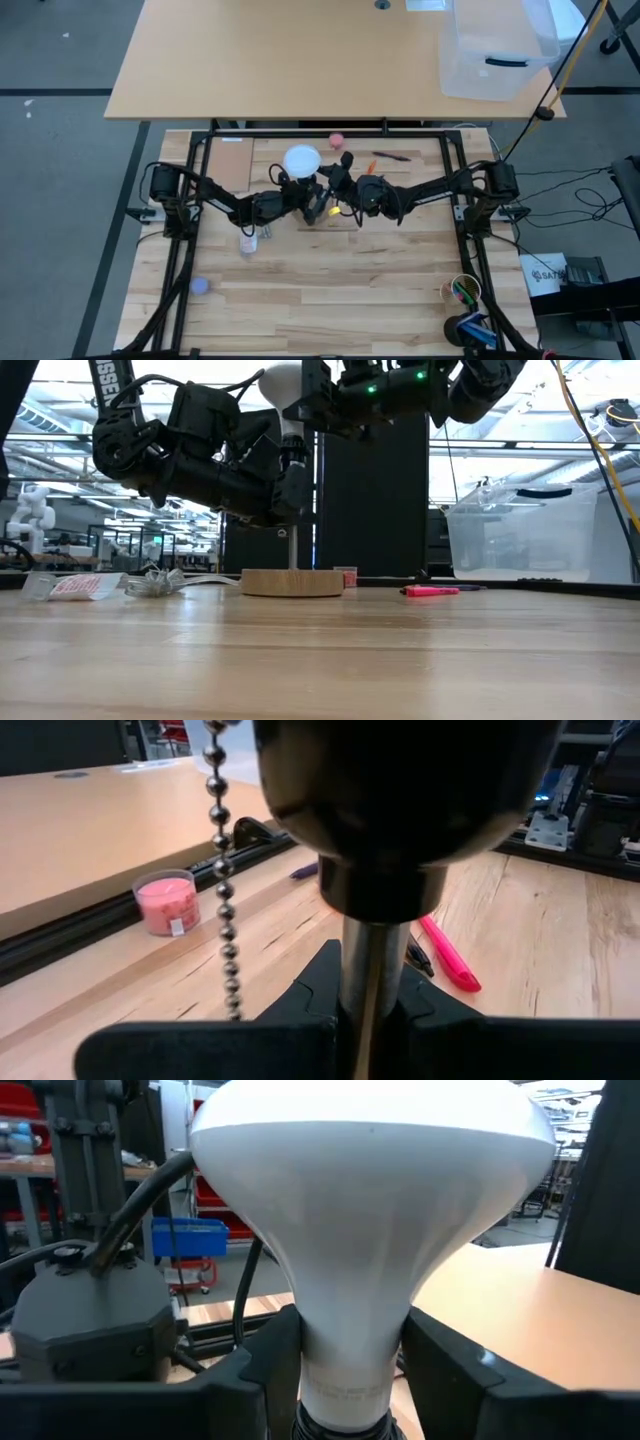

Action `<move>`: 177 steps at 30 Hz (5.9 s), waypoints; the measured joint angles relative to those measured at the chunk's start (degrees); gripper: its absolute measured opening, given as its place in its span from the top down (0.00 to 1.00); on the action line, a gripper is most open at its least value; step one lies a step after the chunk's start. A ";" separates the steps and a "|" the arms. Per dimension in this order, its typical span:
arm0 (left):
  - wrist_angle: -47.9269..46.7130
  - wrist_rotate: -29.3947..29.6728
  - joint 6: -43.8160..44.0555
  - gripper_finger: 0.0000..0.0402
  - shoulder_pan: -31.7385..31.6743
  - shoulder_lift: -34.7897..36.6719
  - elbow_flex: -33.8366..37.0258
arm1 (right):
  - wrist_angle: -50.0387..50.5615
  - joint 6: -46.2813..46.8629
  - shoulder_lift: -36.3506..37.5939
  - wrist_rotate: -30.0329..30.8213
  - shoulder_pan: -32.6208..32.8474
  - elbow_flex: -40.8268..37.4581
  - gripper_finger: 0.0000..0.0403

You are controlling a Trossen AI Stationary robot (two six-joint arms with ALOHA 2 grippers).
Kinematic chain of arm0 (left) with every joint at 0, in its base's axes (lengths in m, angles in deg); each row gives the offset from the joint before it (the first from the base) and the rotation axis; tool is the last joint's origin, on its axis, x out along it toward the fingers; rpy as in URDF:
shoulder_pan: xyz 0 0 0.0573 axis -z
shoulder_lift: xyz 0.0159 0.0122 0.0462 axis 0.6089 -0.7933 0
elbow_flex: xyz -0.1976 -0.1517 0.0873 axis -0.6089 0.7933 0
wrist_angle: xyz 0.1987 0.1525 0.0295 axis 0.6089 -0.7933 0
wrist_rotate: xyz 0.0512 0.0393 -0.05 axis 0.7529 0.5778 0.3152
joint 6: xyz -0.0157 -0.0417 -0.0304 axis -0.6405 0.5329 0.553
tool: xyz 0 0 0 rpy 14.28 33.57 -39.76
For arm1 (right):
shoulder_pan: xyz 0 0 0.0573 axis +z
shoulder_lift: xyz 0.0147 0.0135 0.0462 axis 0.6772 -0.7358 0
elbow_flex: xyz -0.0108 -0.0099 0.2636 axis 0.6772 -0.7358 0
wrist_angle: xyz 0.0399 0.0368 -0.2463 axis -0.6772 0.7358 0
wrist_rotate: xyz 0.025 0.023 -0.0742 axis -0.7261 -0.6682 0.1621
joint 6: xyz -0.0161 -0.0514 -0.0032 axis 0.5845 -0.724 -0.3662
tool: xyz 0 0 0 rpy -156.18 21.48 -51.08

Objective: Screw lightbulb
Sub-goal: Remove the white lightbulb from the desk lamp

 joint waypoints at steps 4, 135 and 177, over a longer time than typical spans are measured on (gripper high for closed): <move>-0.11 -1.29 -0.32 0.94 0.09 0.02 -0.02 | 4.01 -0.18 1.89 -1.32 -0.28 0.00 0.64; -3.14 -32.42 -7.18 0.94 -2.40 0.00 0.39 | 29.70 -8.98 7.35 -43.67 -9.80 6.21 0.62; -4.53 -29.44 -6.08 0.95 -2.14 0.07 0.42 | 63.28 -2.51 19.28 -18.73 1.82 17.46 0.24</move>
